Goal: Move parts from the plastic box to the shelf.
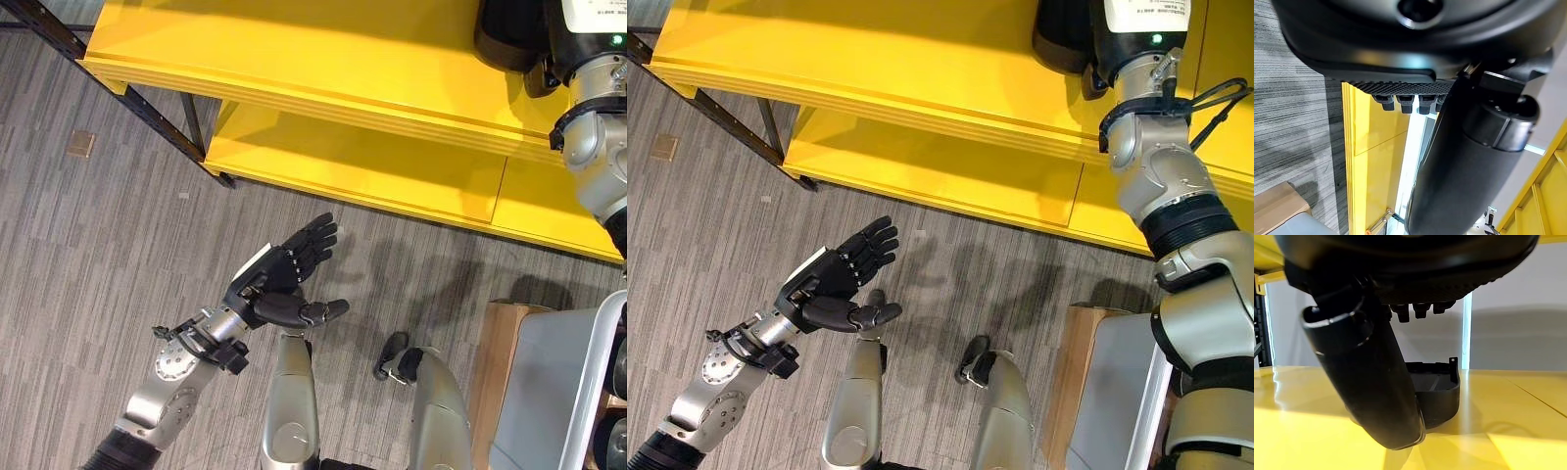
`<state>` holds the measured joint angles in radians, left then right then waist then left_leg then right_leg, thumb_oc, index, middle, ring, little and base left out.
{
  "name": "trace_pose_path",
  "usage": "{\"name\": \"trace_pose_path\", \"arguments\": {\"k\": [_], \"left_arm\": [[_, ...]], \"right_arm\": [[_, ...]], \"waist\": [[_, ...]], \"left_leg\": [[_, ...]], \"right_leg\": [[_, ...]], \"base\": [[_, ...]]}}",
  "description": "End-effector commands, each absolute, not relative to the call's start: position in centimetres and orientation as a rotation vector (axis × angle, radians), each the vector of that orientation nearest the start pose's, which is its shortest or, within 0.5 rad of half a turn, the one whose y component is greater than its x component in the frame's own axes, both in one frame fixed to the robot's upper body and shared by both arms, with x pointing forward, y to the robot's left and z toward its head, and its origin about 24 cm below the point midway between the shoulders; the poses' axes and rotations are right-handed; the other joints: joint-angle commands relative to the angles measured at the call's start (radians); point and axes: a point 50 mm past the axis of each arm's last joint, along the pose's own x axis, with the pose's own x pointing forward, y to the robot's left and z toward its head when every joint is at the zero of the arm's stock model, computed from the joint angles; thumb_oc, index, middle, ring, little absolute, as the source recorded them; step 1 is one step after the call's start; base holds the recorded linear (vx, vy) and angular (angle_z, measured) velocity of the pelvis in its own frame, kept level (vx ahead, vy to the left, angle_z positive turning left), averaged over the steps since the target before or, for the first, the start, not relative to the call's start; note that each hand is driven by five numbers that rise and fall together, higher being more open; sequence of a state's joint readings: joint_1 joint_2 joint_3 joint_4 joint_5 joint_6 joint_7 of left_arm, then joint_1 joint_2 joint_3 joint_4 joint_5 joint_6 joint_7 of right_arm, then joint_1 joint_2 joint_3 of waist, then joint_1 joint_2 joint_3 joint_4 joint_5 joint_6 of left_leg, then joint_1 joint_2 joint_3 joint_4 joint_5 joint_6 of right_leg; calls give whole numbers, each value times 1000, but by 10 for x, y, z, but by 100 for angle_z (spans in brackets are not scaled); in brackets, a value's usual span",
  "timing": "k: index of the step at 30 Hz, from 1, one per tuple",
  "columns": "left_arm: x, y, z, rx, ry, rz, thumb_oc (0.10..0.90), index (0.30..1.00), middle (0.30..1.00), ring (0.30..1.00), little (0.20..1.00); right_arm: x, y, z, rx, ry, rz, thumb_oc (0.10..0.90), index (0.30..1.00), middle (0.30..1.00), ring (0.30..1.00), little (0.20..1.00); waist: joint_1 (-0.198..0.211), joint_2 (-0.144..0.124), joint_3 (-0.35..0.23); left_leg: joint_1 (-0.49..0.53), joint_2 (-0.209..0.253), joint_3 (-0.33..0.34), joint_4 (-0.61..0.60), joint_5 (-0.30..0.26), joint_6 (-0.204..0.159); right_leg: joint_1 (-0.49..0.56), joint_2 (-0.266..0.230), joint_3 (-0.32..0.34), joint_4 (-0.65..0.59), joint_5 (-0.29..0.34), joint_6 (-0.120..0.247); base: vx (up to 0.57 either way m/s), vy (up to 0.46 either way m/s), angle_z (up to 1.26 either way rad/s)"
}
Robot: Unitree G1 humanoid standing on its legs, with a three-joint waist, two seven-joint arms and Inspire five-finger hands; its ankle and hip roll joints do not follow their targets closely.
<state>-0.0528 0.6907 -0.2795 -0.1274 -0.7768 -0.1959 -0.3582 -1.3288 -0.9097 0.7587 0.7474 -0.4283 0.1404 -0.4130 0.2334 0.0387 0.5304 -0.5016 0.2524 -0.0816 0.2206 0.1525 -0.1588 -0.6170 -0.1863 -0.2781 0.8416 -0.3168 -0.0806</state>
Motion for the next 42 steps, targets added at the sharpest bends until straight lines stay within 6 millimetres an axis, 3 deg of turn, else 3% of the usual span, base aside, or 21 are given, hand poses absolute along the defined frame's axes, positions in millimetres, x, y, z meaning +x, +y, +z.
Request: {"name": "trace_pose_path", "arguments": {"k": [1, 21, 42], "left_arm": [[234, 160, 131, -170, -354, -752, 900, 1000, 1000, 1000, 1000], [233, 161, 126, -177, -330, -749, 900, 1000, 1000, 1000, 1000], [228, 162, 120, -192, -307, -750, 900, 1000, 1000, 1000, 1000]], "right_arm": [[354, -248, 401, -1432, -738, -844, 900, 1000, 1000, 1000, 1000], [352, -255, 404, -1380, -730, -878, 900, 1000, 1000, 1000, 1000], [358, -261, 392, -1370, -662, -857, 900, 1000, 1000, 1000, 1000]], "waist": [[3, 12, -10], [9, 18, -10], [19, 18, -10]], "left_leg": [[10, -38, 22, -46, 9, 61], [3, -41, 20, -43, 8, 59], [-12, -49, 13, -8, -6, 67]], "right_leg": [[96, 52, 23, 25, -72, 33], [91, 44, 21, 40, -80, 32], [85, 31, 23, 91, -108, 27]], "base": [[0, 0, 0], [9, 2, 0], [41, -3, 1]]}}
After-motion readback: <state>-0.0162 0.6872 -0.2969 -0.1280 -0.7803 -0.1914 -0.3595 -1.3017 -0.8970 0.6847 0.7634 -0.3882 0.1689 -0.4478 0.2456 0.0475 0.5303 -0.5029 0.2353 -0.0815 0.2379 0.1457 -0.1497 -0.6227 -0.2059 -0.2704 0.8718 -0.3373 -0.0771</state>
